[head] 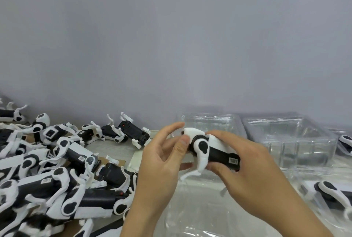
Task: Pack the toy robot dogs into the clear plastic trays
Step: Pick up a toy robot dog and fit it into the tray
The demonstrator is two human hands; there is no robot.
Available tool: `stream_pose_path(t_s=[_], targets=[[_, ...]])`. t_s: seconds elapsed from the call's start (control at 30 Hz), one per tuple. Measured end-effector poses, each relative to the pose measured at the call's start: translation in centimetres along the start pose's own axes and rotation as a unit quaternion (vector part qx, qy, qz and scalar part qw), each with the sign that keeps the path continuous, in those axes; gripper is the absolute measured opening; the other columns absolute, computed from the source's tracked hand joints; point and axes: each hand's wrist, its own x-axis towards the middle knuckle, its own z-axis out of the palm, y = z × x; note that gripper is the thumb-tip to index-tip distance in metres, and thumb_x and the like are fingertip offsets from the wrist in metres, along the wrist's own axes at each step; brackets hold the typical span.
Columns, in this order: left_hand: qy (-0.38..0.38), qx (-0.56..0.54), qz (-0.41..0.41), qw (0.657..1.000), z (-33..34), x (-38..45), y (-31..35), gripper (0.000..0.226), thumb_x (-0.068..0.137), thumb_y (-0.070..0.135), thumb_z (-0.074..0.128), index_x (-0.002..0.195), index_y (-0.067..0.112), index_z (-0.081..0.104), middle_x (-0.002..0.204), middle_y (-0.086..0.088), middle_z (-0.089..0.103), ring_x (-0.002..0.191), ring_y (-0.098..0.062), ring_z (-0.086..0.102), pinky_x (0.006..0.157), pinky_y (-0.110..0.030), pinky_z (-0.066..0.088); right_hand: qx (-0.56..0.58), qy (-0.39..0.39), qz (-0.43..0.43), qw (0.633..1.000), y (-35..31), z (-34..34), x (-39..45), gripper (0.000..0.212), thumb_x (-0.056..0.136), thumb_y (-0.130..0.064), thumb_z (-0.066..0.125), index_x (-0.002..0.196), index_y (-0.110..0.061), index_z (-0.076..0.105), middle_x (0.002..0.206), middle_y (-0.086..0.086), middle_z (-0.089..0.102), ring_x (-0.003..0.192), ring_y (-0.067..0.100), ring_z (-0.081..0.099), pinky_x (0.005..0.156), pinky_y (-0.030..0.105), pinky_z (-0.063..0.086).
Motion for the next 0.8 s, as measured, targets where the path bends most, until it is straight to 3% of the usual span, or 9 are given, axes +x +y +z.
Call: stream_pose_path(t_s=[0.07,0.17,0.27,0.33,0.43,0.6,0.7,0.8], targets=[[0.013,0.075,0.006,0.997,-0.8,0.1,-0.7,0.031,0.089,0.038,0.057,0.115,0.025,0.068,0.096,0.006,0.077,0.098,-0.011,0.072,0.082,-0.032,0.059,0.033,0.004,0.016,0.999,0.3,-0.5,-0.1,0.027,0.08,-0.048,0.068,0.106,-0.047,0.06,0.088,-0.023,0.066,0.079,0.003,0.062,0.061,0.014,0.044],[-0.004,0.194,-0.036,0.98,-1.8,0.2,-2.6,0.015,0.097,0.02,0.061,0.104,0.027,0.072,0.097,0.014,0.075,0.098,0.001,0.066,0.087,-0.024,0.054,0.067,-0.002,0.041,0.997,1.0,-1.3,-0.2,0.019,0.078,-0.046,0.068,0.096,-0.042,0.063,0.078,-0.016,0.067,0.065,0.005,0.062,0.057,0.014,0.045],[-0.051,0.251,-0.089,0.963,-2.0,0.0,-4.6,0.02,0.096,0.015,0.062,0.106,0.029,0.072,0.1,0.018,0.074,0.099,0.007,0.064,0.084,-0.013,0.049,0.056,-0.033,0.058,0.996,1.6,-1.6,-0.4,0.017,0.078,-0.043,0.073,0.093,-0.039,0.066,0.086,-0.016,0.065,0.077,0.003,0.061,0.067,0.013,0.044],[-0.065,0.237,-0.111,0.963,-1.9,-0.2,-5.6,0.02,0.096,0.015,0.062,0.108,0.028,0.073,0.103,0.018,0.074,0.103,0.004,0.064,0.089,-0.015,0.049,0.04,-0.033,0.058,0.997,1.5,-1.6,-0.4,0.018,0.076,-0.041,0.074,0.092,-0.04,0.066,0.092,-0.018,0.062,0.089,0.002,0.059,0.076,0.013,0.041],[-0.069,0.204,-0.156,0.964,-1.4,-0.5,-6.4,0.022,0.097,0.013,0.061,0.103,0.03,0.075,0.102,0.018,0.074,0.103,0.002,0.065,0.086,-0.015,0.046,0.034,-0.04,0.06,0.997,1.3,-1.2,-0.2,0.017,0.077,-0.037,0.077,0.092,-0.039,0.067,0.093,-0.019,0.061,0.09,0.001,0.058,0.076,0.012,0.041],[0.033,0.18,-0.175,0.967,-1.3,-0.3,-6.9,0.025,0.092,0.008,0.062,0.091,0.028,0.077,0.09,0.02,0.074,0.087,0.007,0.064,0.073,-0.011,0.045,0.01,-0.042,0.076,0.996,1.6,-0.6,-0.2,0.028,0.08,-0.027,0.079,0.097,-0.042,0.064,0.099,-0.025,0.061,0.094,-0.002,0.057,0.075,0.017,0.046],[0.05,0.147,-0.184,0.971,-1.2,-0.2,-7.0,0.028,0.09,0.003,0.061,0.087,0.026,0.077,0.085,0.018,0.074,0.079,0.007,0.063,0.062,-0.003,0.041,0.002,-0.046,0.072,0.996,1.6,0.2,-0.2,0.03,0.079,-0.018,0.078,0.098,-0.037,0.064,0.096,-0.019,0.065,0.092,0.003,0.059,0.08,0.03,0.052],[0.052,0.11,-0.209,0.97,-0.9,-0.3,-7.1,0.022,0.09,0.007,0.063,0.085,0.023,0.076,0.085,0.01,0.074,0.088,-0.008,0.066,0.076,-0.019,0.047,-0.018,-0.056,0.062,0.996,1.4,1.0,-0.1,0.028,0.078,-0.017,0.078,0.097,-0.034,0.065,0.094,-0.02,0.064,0.093,0.006,0.057,0.083,0.036,0.051]])
